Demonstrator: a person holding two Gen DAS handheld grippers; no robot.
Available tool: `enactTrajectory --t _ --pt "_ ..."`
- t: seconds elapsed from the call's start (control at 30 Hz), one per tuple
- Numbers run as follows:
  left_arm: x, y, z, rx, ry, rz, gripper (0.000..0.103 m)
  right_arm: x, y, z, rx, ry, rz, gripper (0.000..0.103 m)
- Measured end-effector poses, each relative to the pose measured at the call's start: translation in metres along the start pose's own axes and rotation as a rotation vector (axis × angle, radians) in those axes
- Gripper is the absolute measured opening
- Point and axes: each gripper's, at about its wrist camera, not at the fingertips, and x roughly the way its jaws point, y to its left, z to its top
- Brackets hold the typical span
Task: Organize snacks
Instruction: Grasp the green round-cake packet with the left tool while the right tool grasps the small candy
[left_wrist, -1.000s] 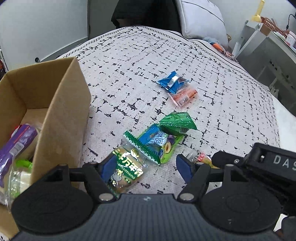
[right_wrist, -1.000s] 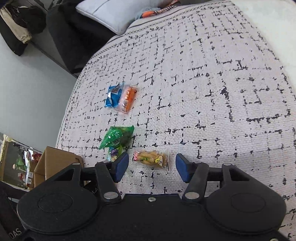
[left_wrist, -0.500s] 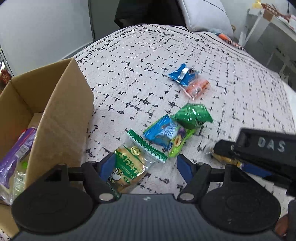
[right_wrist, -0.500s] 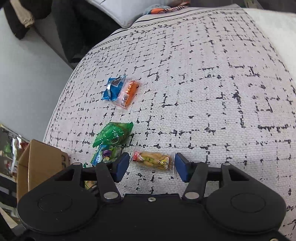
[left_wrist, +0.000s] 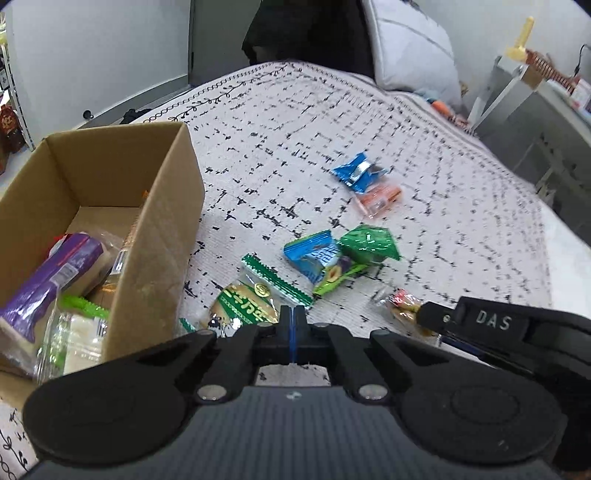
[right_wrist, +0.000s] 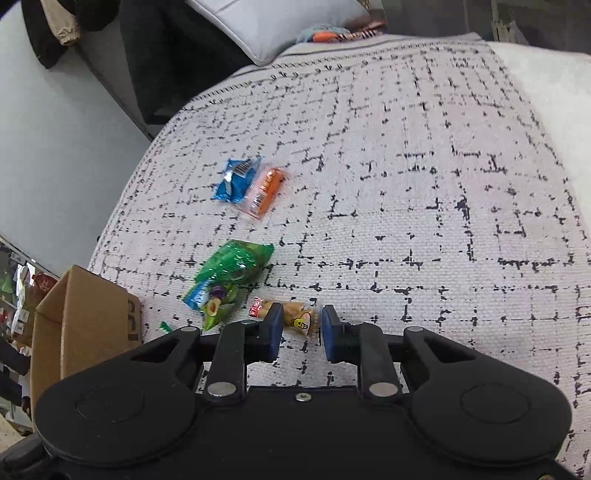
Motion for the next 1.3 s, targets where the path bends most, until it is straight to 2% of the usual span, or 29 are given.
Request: enactTrajectory --t 0.13,0.3,0.4,0.47,0.53,0.93,1.0,1.07,1.17,1.3 --pt "-0.011 0.0 -0.001 0.027 -0.027 -0.022 0.0 -0.016 0.003 -0.001 0.0 -0.027 0.007 0.022" --pt "0.006 -0.013 0.002 0.119 0.04 -0.01 0.009 -0.031 0.005 -0.003 0.001 -0.054 0.016 0.022" --pt "0.015 -0.015 -0.001 0.144 0.068 0.005 0.031 -0.034 0.003 -0.002 0.01 -0.063 0.016 0.022" --pt "0.018 -0.015 -0.003 0.158 0.054 0.029 0.055 -0.033 0.0 0.0 0.018 -0.065 0.013 0.022" --pt "0.018 -0.016 -0.004 0.177 0.037 0.053 0.062 -0.032 -0.001 0.001 0.025 -0.063 0.015 0.022" --pt "0.047 -0.02 0.001 0.238 0.008 0.132 0.064 -0.018 -0.006 0.001 0.044 -0.027 0.036 0.022" --pt "0.053 -0.024 -0.001 0.282 0.002 0.159 0.066 -0.014 -0.006 0.001 0.045 -0.019 0.041 0.022" --pt "0.057 -0.027 -0.003 0.318 -0.003 0.178 0.073 -0.011 -0.007 0.002 0.046 -0.011 0.044 0.022" --pt "0.061 -0.019 -0.001 0.276 -0.008 0.16 0.077 -0.006 -0.009 0.002 0.051 -0.001 0.048 0.022" --pt "0.065 -0.004 0.003 0.186 0.002 0.123 0.074 -0.003 -0.008 0.002 0.05 0.005 0.056 0.022"
